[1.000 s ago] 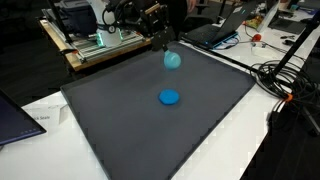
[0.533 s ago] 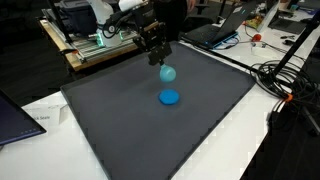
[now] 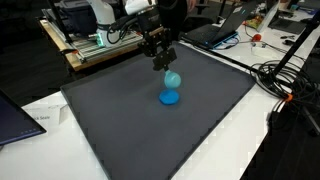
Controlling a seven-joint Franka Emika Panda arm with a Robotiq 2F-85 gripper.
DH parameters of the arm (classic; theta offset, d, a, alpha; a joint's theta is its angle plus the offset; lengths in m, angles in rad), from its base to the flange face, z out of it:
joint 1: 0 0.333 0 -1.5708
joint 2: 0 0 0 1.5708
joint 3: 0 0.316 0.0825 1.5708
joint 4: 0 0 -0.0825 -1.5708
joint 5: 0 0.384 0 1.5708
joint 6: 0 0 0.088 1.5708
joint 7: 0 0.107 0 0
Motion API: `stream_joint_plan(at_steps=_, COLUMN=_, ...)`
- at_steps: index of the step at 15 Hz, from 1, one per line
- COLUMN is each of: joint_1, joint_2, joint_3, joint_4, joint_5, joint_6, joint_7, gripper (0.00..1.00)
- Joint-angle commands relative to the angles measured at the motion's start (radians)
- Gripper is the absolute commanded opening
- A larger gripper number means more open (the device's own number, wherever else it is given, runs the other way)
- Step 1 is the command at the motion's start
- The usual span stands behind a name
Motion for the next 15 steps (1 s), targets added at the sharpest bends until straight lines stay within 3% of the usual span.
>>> stream_joint_plan(at_steps=1, joint_1=0.0, joint_2=0.006, joint_3=0.015, joint_4=0.013, joint_5=0.026, joint_6=0.032, joint_7=-0.028, gripper=0.22)
stream_joint_plan(at_steps=12, joint_1=-0.001, joint_2=0.166, joint_3=0.003, joint_4=0.062, joint_5=-0.014, joint_6=0.017, joint_7=0.004, gripper=0.22)
stream_joint_plan(at_steps=15, joint_1=0.021, joint_2=0.196, joint_3=-0.044, joint_4=0.071, joint_5=-0.09, joint_6=-0.032, joint_7=0.07, gripper=0.22)
